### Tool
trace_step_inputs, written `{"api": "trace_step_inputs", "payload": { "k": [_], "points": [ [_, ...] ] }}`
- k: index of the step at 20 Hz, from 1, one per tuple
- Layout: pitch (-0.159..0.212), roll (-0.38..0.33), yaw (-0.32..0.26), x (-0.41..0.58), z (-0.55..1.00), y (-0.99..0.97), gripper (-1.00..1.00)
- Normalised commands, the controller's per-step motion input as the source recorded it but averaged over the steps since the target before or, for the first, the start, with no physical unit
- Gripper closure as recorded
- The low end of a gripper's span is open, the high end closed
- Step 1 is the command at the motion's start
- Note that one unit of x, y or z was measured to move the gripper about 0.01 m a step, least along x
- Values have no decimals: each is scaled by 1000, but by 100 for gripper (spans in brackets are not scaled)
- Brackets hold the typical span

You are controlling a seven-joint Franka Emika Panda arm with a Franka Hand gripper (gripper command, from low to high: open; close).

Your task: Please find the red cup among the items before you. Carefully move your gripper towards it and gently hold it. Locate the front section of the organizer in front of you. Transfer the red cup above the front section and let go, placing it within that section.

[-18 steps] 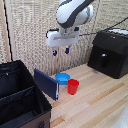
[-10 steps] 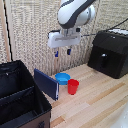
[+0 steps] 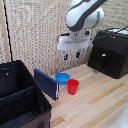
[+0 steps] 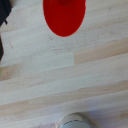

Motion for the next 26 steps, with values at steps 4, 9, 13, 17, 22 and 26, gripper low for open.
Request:
{"api": "trace_step_inputs", "payload": {
  "k": [4,9,13,17,22,26],
  "points": [
    [0,47,-1,-109,-338,-326,-100],
    [0,56,0,-109,-441,-282,-100],
    [0,68,0,-110,-481,-281,-100],
    [0,66,0,-151,-521,-304,-100],
    [10,55,0,-138,-493,-259,-100],
    [-8,11,0,-8,-438,-111,-100]
  ]
}}
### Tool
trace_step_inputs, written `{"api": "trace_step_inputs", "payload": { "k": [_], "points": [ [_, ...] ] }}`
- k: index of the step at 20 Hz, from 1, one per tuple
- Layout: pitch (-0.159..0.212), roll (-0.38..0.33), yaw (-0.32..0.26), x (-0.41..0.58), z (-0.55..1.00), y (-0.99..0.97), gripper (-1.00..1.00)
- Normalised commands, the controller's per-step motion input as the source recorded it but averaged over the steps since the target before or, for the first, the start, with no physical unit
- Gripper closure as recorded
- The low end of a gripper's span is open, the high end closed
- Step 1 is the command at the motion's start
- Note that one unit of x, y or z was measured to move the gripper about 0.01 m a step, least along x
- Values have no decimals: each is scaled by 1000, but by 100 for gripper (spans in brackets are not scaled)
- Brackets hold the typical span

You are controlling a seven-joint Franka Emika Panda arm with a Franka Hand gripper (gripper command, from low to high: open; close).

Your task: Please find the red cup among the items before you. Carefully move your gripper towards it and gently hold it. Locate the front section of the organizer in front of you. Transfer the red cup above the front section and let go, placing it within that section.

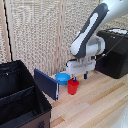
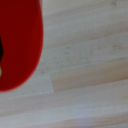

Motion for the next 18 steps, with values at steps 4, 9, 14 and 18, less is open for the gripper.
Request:
{"api": "trace_step_inputs", "payload": {
  "k": [4,9,14,18],
  "points": [
    [-44,-4,13,89,-348,0,-100],
    [-4,-12,2,125,-212,0,100],
    [0,-1,-2,30,-7,8,100],
    [-7,-20,-20,-36,-52,26,100]
  ]
}}
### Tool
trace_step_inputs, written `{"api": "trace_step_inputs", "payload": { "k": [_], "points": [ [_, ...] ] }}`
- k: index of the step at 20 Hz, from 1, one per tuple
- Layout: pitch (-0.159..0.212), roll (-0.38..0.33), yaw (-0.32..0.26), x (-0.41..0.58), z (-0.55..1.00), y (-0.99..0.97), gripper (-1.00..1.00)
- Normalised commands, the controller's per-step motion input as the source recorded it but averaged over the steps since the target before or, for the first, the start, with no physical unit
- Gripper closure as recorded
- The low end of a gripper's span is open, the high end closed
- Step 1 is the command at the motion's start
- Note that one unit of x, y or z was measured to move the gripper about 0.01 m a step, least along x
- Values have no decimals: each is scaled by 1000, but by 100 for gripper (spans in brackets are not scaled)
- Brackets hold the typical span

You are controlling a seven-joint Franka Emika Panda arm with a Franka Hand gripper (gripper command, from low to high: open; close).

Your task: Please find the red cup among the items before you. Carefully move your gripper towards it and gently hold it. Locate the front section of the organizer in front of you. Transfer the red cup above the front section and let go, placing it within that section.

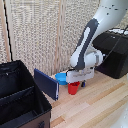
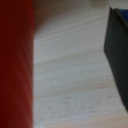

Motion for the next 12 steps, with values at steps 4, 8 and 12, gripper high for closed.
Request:
{"api": "trace_step_inputs", "payload": {
  "k": [4,8,12],
  "points": [
    [-72,-90,-103,-135,-50,79,100],
    [-38,-16,-58,-74,71,41,100],
    [0,69,-19,0,730,4,100]
  ]
}}
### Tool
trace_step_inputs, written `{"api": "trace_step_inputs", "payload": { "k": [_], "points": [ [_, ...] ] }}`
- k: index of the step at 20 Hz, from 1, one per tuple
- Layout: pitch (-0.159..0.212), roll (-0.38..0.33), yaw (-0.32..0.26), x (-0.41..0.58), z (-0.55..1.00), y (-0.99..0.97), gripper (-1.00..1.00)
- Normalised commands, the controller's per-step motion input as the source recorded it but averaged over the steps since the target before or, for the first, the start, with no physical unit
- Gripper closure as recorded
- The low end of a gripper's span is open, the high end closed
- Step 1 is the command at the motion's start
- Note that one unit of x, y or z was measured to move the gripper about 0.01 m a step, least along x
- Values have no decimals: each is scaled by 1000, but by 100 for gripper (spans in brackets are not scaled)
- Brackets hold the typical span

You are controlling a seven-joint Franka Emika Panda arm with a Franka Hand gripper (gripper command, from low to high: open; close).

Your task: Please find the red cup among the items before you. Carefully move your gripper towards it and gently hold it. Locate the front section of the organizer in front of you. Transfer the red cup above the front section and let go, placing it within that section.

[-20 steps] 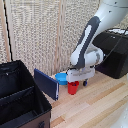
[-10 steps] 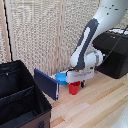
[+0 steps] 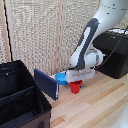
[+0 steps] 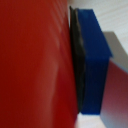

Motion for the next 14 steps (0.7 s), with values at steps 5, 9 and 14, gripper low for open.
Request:
{"api": "trace_step_inputs", "payload": {
  "k": [5,9,14],
  "points": [
    [9,108,-14,41,865,9,100],
    [58,98,0,75,854,59,100],
    [105,99,18,197,802,190,100]
  ]
}}
